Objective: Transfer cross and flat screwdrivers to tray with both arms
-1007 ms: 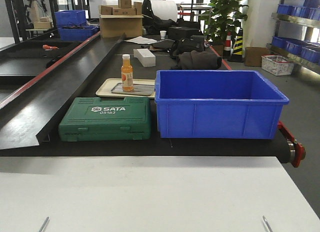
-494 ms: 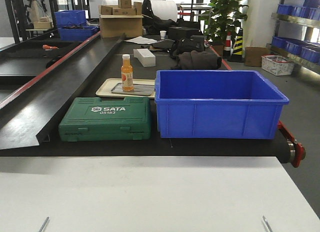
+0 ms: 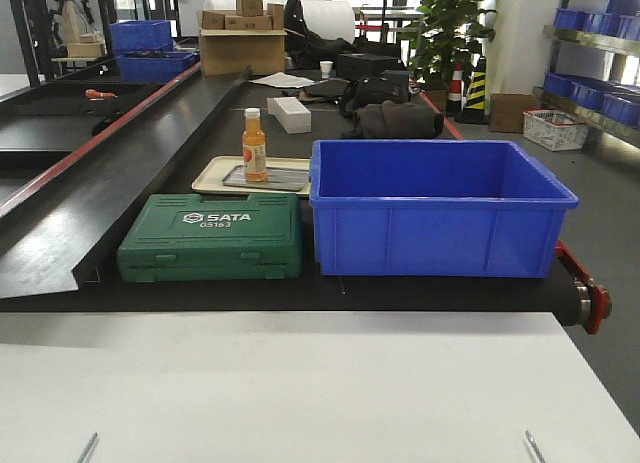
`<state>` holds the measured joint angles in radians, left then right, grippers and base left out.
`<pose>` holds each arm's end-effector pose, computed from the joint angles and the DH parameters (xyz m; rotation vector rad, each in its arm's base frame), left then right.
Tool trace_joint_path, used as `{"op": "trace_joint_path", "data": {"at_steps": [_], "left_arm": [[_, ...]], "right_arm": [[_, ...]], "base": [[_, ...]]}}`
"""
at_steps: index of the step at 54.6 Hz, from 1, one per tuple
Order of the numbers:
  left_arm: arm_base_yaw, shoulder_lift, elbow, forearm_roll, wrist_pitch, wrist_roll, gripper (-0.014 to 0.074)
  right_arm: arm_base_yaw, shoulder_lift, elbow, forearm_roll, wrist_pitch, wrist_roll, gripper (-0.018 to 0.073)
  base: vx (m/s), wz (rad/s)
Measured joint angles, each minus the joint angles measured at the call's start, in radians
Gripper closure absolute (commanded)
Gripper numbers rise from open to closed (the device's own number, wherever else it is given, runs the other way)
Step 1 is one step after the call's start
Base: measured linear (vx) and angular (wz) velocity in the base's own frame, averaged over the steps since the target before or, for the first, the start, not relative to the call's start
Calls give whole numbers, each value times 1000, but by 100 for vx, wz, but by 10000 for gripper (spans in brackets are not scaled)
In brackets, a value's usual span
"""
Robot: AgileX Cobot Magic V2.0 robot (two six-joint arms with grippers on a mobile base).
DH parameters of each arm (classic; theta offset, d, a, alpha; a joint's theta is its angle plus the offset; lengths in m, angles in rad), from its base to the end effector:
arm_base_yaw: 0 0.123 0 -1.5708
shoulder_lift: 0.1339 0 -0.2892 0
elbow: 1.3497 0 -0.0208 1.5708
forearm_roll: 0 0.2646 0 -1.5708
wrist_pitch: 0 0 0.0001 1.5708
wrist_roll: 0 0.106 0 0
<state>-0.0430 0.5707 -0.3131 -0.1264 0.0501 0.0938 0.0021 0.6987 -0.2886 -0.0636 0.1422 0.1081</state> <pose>0.1472 -0.0070 0.2627 0.0140 1.7912 -0.0598 0.1576 -0.0006 0.2251 0.0495 2.0351 0.0205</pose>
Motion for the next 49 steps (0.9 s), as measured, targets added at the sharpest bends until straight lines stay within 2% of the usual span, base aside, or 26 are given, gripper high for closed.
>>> {"op": "trace_joint_path", "data": {"at_steps": [11,15,25,37,49], "left_arm": [[4,158,-14,-3,103,-67,178],[4,244,-63,-3,151,-94,167],[4,473,-255,-3,276,-104,162],[6,770,-493,30,465,-104,162],[43,1010,-657,61,579,-94,162]], "right_arm": [[0,158,-27,0,57,0,129],[0,198,-62,0,116,0,129],[0,260,-148,1,230,0,129],[0,271,-164,0,201,0,131],[0,271,-164,0,167,0,131]], "base": [[0,0],[0,0],[0,0],[0,0],[0,0]]}}
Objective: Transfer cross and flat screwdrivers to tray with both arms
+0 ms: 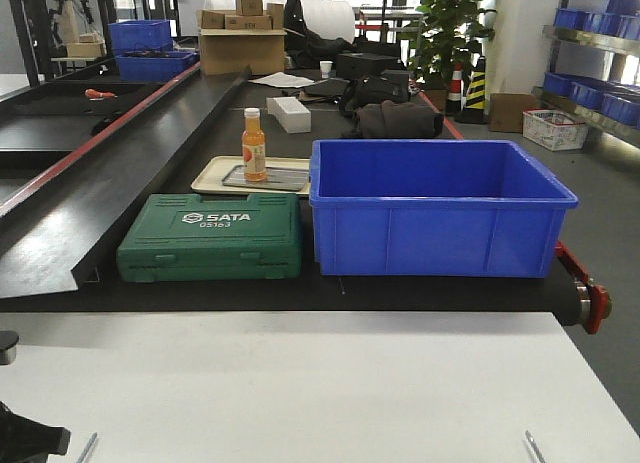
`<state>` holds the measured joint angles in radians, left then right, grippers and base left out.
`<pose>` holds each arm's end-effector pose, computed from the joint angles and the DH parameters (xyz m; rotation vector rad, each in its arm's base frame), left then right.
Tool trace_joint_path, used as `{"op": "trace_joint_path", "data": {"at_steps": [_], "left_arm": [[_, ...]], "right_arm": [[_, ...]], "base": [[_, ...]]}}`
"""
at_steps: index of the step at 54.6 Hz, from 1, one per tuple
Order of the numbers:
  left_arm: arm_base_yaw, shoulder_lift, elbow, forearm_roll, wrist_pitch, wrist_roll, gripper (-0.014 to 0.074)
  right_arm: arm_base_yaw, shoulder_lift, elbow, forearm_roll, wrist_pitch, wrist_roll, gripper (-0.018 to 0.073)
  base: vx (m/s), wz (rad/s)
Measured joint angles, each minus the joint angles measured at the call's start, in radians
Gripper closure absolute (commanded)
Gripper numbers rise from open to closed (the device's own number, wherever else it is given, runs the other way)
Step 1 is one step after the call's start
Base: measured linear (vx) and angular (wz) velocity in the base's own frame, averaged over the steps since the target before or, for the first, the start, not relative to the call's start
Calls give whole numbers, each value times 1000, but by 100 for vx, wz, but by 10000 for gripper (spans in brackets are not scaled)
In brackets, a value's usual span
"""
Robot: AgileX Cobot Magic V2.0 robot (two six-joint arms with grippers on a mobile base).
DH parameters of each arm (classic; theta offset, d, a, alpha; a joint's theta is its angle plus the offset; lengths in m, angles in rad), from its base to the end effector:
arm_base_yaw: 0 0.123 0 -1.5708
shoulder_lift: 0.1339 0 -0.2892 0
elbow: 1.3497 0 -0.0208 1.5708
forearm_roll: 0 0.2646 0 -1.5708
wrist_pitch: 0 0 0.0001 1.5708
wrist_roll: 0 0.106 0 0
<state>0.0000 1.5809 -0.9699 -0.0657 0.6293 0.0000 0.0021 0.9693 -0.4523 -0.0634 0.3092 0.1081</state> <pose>0.3240 -0.0041 0.1981 -0.0612 2.7226 -0.0680 0.1972 -0.0016 0.2184 0.0625 2.3082 0.0031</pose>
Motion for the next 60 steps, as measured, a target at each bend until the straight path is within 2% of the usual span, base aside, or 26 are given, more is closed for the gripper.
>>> {"op": "trace_joint_path", "data": {"at_steps": [13,19,60], "left_arm": [[7,153,-85,-2,33,160,163],[7,201,-96,-18,32,204,163],[7,418,-142,-29,-25,224,158]], "right_arm": [[0,0,0,0,-11,-1,131],[0,0,0,0,-11,-2,131],[0,0,0,0,-15,-3,131]], "base": [[0,0],[0,0],[0,0]]}}
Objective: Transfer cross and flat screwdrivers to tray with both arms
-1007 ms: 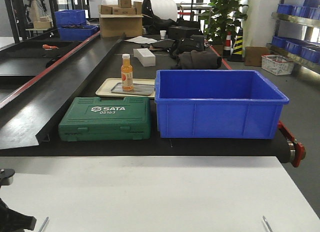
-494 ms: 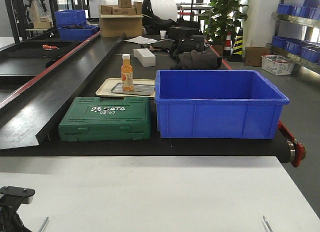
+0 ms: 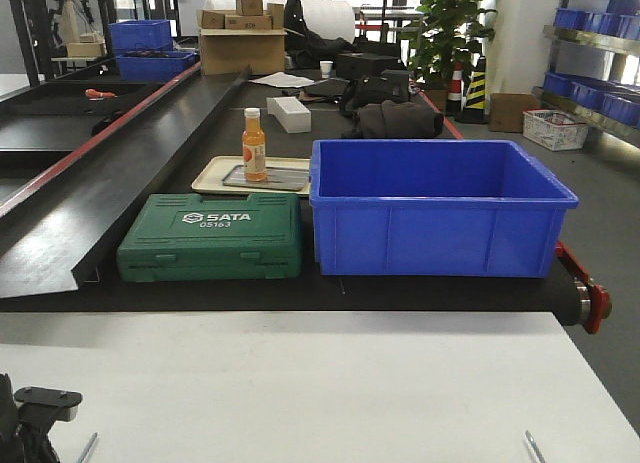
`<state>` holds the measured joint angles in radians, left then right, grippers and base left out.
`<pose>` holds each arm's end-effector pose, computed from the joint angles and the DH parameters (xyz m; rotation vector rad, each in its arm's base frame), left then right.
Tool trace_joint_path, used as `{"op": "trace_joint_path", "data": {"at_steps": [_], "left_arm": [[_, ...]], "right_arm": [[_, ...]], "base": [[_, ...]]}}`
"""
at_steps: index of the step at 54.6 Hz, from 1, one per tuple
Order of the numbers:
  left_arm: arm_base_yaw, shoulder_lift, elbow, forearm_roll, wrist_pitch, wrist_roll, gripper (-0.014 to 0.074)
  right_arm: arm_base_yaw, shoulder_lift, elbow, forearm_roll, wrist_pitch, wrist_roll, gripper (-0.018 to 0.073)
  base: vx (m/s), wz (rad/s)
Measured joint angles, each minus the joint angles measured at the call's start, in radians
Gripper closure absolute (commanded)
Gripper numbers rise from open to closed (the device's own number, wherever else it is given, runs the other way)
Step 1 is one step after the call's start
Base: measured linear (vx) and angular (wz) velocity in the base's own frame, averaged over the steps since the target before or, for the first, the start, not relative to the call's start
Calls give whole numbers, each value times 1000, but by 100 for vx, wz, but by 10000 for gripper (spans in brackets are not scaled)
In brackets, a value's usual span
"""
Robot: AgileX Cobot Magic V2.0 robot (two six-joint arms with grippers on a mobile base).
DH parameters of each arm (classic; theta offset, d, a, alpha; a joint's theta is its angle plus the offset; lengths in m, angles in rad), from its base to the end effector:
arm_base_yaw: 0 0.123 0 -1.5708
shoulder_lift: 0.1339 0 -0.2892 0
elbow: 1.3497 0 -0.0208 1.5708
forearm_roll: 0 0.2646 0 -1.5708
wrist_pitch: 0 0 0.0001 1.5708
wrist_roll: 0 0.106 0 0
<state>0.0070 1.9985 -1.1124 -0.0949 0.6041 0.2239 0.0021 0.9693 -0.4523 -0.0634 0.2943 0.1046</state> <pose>0.3713 -0.0031 0.0883 0.2125 2.9599 -0.0604 0.1982 -0.0015 0.2196 0.0575 2.2935 0.0027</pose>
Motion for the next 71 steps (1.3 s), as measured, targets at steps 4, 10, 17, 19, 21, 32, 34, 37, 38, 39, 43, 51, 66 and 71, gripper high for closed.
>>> {"op": "trace_joint_path", "data": {"at_steps": [4,10,17,19,21,32,34,37,38,39,43,51,66,71], "left_arm": [[0,2,-3,-1,-1,0,158],[0,2,-3,-2,-1,0,160],[0,3,-3,-2,-1,0,160],[0,3,-3,-2,-1,0,160],[0,3,-3,-2,-1,0,160],[0,3,-3,-2,-1,0,160],[0,3,-3,-2,-1,0,160],[0,3,-3,-2,-1,0,160],[0,3,-3,-2,-1,0,160],[0,3,-3,-2,-1,0,160],[0,3,-3,-2,-1,0,160],[0,3,-3,-2,-1,0,160],[0,3,-3,-2,-1,1,160],[0,3,-3,-2,-1,1,160]], "right_arm": [[0,0,0,2,6,1,131],[-1,7,-5,5,45,3,131],[-1,62,-60,-17,170,3,126],[-1,91,-92,-28,208,5,122],[-1,127,-130,-36,243,13,116],[-1,382,-351,-64,357,37,97],[-1,436,-389,-67,363,37,97],[-1,510,-440,-69,368,33,97],[-1,530,-454,-70,370,31,97],[-1,560,-473,-73,373,30,97],[-1,645,-525,-84,387,27,97],[-1,781,-587,-110,391,26,97],[-1,923,-629,-135,361,17,97],[-1,965,-630,-138,342,11,98]], "base": [[0,0],[0,0],[0,0],[0,0],[0,0],[0,0],[0,0],[0,0],[0,0],[0,0],[0,0],[0,0],[0,0],[0,0]]}}
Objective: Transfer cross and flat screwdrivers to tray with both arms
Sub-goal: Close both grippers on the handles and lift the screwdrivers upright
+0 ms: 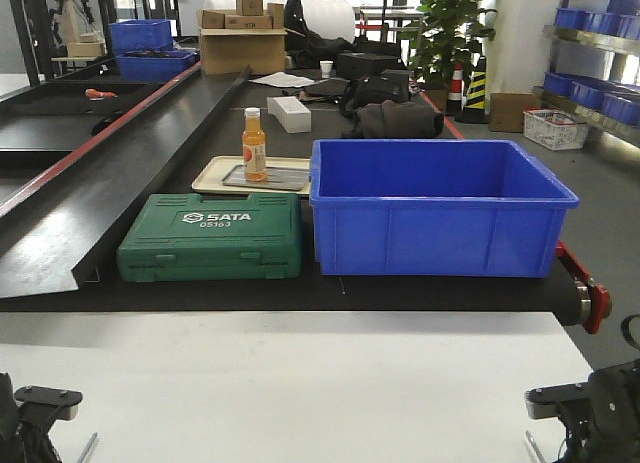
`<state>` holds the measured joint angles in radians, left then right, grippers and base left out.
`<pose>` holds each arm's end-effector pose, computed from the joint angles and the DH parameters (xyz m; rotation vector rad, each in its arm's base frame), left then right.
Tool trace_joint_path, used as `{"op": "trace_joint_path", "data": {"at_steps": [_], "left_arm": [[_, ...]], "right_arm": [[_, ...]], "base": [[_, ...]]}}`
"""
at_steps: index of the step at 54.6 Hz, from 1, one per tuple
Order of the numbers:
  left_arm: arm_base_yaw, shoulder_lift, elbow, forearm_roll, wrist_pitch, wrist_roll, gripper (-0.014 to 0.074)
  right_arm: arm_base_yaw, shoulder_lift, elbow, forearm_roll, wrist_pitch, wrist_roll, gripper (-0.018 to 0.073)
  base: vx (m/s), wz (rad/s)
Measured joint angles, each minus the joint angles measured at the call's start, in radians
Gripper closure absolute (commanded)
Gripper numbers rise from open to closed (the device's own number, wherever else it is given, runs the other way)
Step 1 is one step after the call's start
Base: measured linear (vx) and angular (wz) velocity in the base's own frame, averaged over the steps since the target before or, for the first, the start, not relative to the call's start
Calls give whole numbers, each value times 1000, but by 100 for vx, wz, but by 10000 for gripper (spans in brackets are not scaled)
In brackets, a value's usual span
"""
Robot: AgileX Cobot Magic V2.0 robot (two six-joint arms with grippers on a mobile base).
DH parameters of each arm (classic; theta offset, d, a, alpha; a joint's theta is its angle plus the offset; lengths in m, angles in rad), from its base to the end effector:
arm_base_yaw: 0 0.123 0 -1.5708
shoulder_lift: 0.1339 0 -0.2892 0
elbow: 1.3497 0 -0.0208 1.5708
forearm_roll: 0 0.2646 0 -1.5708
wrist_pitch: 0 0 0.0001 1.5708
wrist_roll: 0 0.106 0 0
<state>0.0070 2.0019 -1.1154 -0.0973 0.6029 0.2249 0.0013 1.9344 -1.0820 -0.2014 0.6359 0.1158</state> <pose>0.3722 -0.0032 0.0878 0.2110 2.9590 -0.0623 0.3620 -0.0121 0.1053 -0.0556 2.9591 -0.1825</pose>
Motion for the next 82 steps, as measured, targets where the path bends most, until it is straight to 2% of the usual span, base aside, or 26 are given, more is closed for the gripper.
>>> {"op": "trace_joint_path", "data": {"at_steps": [27,42,53,57,61,72,82], "left_arm": [[0,0,0,-2,0,0,160],[0,0,0,-2,0,0,160],[0,0,0,-2,0,0,169],[0,0,0,-2,1,1,201],[0,0,0,-2,1,1,270],[0,6,-28,-2,27,2,605],[0,2,-73,-19,79,2,603]], "right_arm": [[0,47,-12,0,-48,-16,154],[0,49,-15,22,-18,-16,279],[0,49,-18,25,6,-16,430],[0,49,-19,25,8,-16,496],[0,49,-19,25,7,-16,571],[0,29,-10,26,27,-19,571],[0,-47,-6,47,25,-42,570]], "base": [[0,0],[0,0],[0,0],[0,0],[0,0],[0,0],[0,0]]}}
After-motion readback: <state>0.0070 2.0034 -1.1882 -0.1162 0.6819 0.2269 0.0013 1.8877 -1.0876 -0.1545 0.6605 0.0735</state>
